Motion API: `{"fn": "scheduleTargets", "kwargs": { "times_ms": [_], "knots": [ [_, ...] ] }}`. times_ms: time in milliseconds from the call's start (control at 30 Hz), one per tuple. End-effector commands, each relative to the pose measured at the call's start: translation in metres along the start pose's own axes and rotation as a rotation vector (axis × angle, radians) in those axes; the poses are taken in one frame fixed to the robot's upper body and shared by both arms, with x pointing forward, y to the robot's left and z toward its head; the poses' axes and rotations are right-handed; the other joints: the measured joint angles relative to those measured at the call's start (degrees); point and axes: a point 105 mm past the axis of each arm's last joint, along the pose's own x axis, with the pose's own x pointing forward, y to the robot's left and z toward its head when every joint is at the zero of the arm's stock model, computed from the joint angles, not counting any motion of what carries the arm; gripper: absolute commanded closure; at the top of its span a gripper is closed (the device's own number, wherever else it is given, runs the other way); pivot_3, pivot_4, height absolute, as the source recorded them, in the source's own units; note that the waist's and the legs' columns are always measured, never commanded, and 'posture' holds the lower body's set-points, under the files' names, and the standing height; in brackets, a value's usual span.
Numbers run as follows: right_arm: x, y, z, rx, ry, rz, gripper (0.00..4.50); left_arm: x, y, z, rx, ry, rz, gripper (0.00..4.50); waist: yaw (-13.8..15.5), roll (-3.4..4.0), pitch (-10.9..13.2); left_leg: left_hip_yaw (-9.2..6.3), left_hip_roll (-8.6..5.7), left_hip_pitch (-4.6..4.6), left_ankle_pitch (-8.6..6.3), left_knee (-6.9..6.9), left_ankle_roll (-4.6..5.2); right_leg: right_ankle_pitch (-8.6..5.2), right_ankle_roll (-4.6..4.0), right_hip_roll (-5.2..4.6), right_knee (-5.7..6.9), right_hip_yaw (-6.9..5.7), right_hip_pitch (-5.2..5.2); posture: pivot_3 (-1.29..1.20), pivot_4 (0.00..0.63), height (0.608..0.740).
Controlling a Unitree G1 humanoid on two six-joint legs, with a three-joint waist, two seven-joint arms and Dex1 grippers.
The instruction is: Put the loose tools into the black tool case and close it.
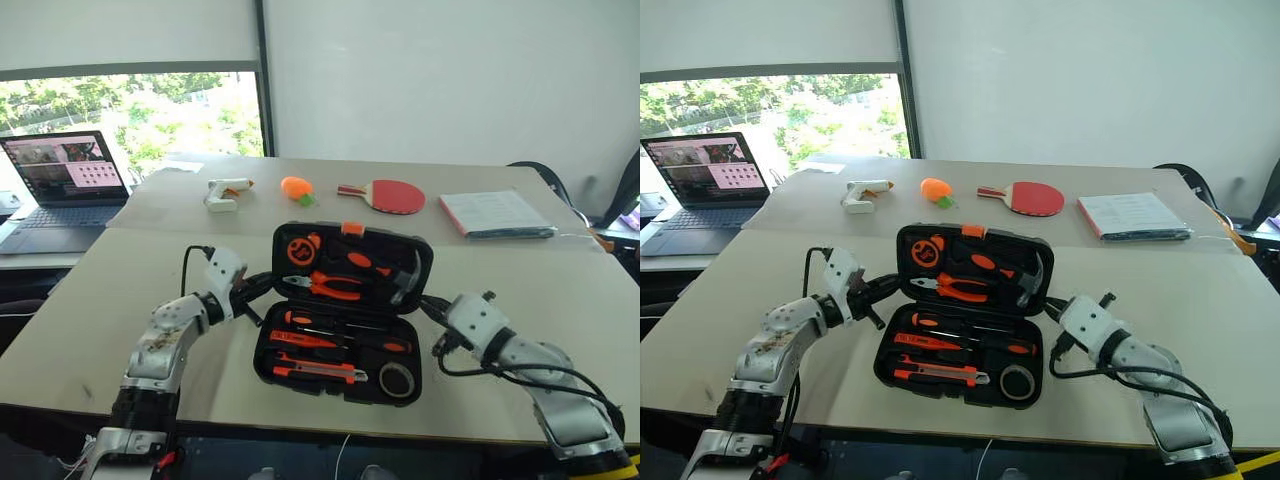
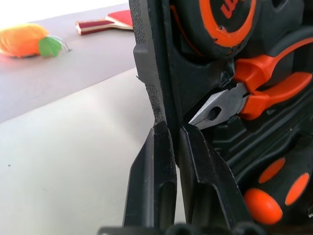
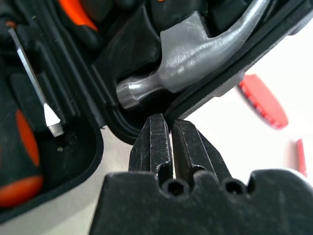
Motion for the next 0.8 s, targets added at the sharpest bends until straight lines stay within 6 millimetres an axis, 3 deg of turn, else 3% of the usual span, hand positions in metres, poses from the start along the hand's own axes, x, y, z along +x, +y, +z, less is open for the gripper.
{"fn": "scheduleTargets", "kwargs": {
  "times_ms": [33, 133, 167, 233, 333, 533, 600, 800],
  "knots": [
    [-0.007, -0.005, 0.025, -0.148, -0.111, -0.009, 4.49, -0.006, -0.006, 0.016, 0.165, -0.063, -0.018, 4.5, -0.09, 0.0, 0.0, 0.0, 0.01, 0.01, 0.0, 0.0, 0.0, 0.0, 0.0, 0.01, -0.01, 0.0, 0.0, 0.0, 0.15, 0.74],
    [-0.011, 0.007, 0.026, -0.196, -0.13, 0.021, 4.49, -0.009, -0.008, 0.014, 0.194, -0.069, 0.0, 4.5, -0.12, 0.0, 0.0, 0.0, 0.02, 0.08, 0.0, -0.03, 0.0, 0.0, -0.01, 0.03, -0.01, 0.01, 0.06, 0.0, 0.15, 0.74],
    [-0.014, 0.013, 0.026, -0.208, -0.134, 0.047, 4.5, -0.01, -0.01, 0.01, 0.187, -0.056, -0.007, 3.73, -0.12, 0.0, 0.0, 0.0, 0.02, 0.1, 0.0, -0.02, 0.0, 0.0, -0.01, 0.03, -0.01, 0.01, 0.08, 0.0, 0.15, 0.74],
    [-0.017, 0.02, 0.026, -0.235, -0.144, 0.071, 3.66, -0.014, -0.013, 0.008, 0.189, -0.055, -0.015, 2.97, -0.19, 0.0, 0.0, 0.01, 0.03, 0.35, -0.02, -0.06, 0.03, 0.0, -0.01, 0.03, -0.08, 0.01, 0.36, 0.0, 0.15, 0.74],
    [-0.024, 0.028, 0.028, -0.277, -0.157, 0.106, 2.83, -0.023, -0.016, 0.003, 0.177, -0.029, -0.021, 2.11, -0.33, 0.0, 0.0, 0.01, 0.05, 0.56, -0.03, -0.08, 0.03, -0.01, -0.02, 0.07, -0.11, 0.0, 0.53, 0.0, 0.15, 0.74],
    [-0.05, 0.039, 0.031, -0.318, -0.15, 0.191, 0.8, -0.066, -0.011, -0.005, 0.154, 0.066, -0.003, 0.01, -0.49, 0.0, 0.0, 0.04, 0.13, 0.73, -0.03, -0.08, 0.03, -0.05, -0.07, 0.09, -0.06, 0.03, 0.63, 0.0, 0.15, 0.74],
    [-0.058, 0.043, 0.031, -0.299, -0.131, 0.222, 0.05, -0.083, -0.011, -0.01, 0.137, 0.116, -0.017, 0.0, -0.52, -0.02, -0.01, 0.04, 0.15, 0.75, -0.03, -0.11, 0.03, -0.07, -0.1, 0.09, -0.05, 0.03, 0.63, 0.0, 0.15, 0.74],
    [-0.077, 0.062, 0.029, -0.164, -0.068, 0.363, 0.05, -0.124, -0.007, -0.028, 0.045, 0.317, -0.097, 0.0, -0.09, -0.05, -0.04, 0.07, 0.22, 0.93, -0.03, -0.11, 0.04, -0.15, -0.17, 0.05, -0.03, -0.02, 0.78, 0.0, 0.15, 0.74]
  ]
}}
